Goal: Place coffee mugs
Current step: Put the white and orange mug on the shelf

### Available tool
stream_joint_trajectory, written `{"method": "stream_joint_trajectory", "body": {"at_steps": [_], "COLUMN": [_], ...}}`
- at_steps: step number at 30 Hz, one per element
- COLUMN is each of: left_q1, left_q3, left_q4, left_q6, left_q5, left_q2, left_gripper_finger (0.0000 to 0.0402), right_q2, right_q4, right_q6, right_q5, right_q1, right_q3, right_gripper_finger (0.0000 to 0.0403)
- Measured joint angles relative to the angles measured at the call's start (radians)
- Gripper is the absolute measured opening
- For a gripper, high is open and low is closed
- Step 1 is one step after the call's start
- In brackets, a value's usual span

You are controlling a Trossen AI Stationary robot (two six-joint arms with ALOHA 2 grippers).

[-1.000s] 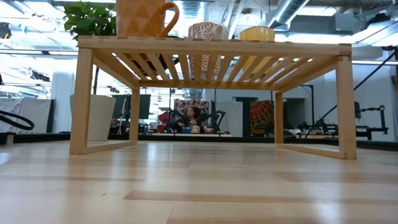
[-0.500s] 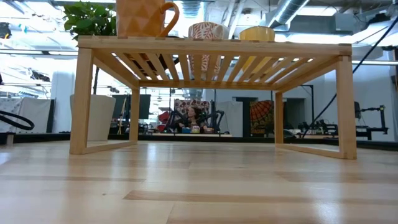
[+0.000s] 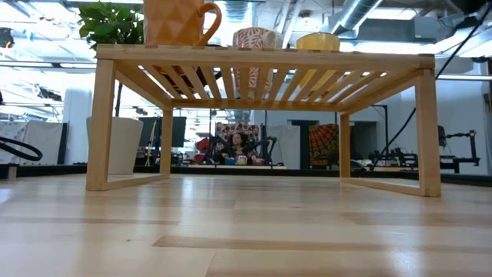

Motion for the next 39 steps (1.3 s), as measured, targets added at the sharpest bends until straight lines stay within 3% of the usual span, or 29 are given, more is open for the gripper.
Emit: {"method": "stream_joint_trajectory", "body": {"at_steps": [11,14,19,25,30,36,39], "left_q1": [0.0,0.0,0.0,0.0,0.0,0.0,0.0], "left_q3": [0.0,0.0,0.0,0.0,0.0,0.0,0.0], "left_q4": [-0.007,-0.008,-0.009,-0.009,-0.009,-0.014,-0.025], "left_q6": [0.003,0.002,0.007,0.007,0.007,0.007,0.007], "left_q5": [-0.009,-0.009,-0.009,-0.009,-0.009,-0.009,-0.009], "left_q2": [0.0,0.0,0.0,0.0,0.0,0.0,0.0], "left_gripper_finger": [0.0165,0.0165,0.0165,0.0165,0.0165,0.0165,0.0165], "right_q2": [0.152,0.158,0.109,-0.002,-0.059,0.005,0.078], "right_q4": [0.042,0.052,0.03,0.019,-0.002,-0.169,-0.313], "right_q6": [0.015,0.008,-0.052,-0.137,-0.142,-0.205,-0.287], "right_q5": [-0.006,-0.039,-0.044,-0.149,-0.14,0.141,0.205], "right_q1": [-0.016,-0.023,-0.03,-0.062,-0.155,-0.344,-0.42], "right_q3": [0.0,0.002,0.028,0.102,0.287,0.649,0.837], "right_gripper_finger": [0.0258,0.0211,0.0049,0.0047,0.0047,0.0047,0.0047]}}
